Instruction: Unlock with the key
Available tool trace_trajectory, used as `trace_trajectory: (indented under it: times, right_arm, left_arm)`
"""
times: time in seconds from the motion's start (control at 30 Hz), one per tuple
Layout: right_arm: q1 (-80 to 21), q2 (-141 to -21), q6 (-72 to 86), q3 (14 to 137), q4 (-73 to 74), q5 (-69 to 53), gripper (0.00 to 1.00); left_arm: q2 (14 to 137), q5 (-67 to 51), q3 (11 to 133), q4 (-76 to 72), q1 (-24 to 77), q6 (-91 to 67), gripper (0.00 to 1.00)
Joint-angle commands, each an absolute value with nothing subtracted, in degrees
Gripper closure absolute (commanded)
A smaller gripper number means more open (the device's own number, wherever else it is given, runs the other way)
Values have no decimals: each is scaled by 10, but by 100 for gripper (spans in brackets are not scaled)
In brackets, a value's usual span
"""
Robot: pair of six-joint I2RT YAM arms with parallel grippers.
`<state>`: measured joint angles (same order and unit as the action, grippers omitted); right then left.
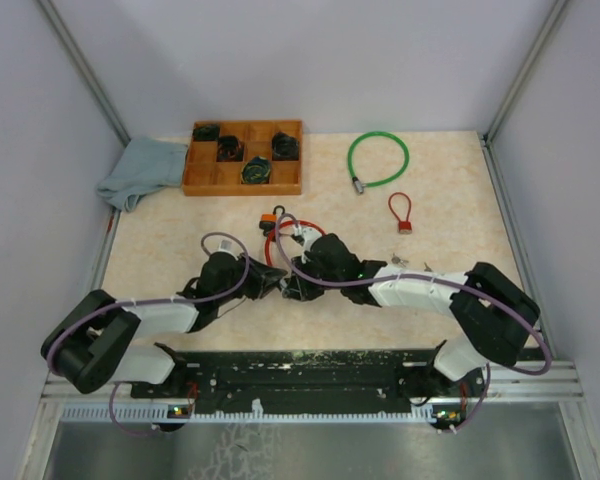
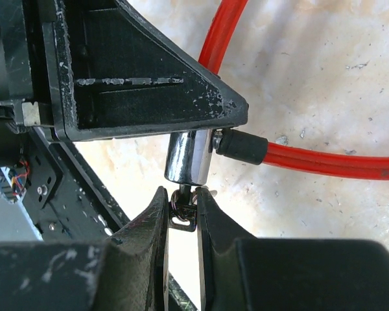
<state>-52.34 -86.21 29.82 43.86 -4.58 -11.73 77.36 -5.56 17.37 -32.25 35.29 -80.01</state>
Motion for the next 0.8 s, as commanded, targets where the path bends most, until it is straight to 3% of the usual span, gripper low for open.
trace_trajectory:
  times: [0.0,0.37,0.77]
  right_arm:
    - [-519,-828,260,406,14,-141,100]
    - [-519,-795,186,363,33,-210,100]
    - [-502,-824,41,417,40,-208,100]
  left_arm:
    - [742,26,141,-384,345,-839,100]
    - [709,138,67,-477,345,-867,100]
    - [704,106,36,-495,345,-812,100]
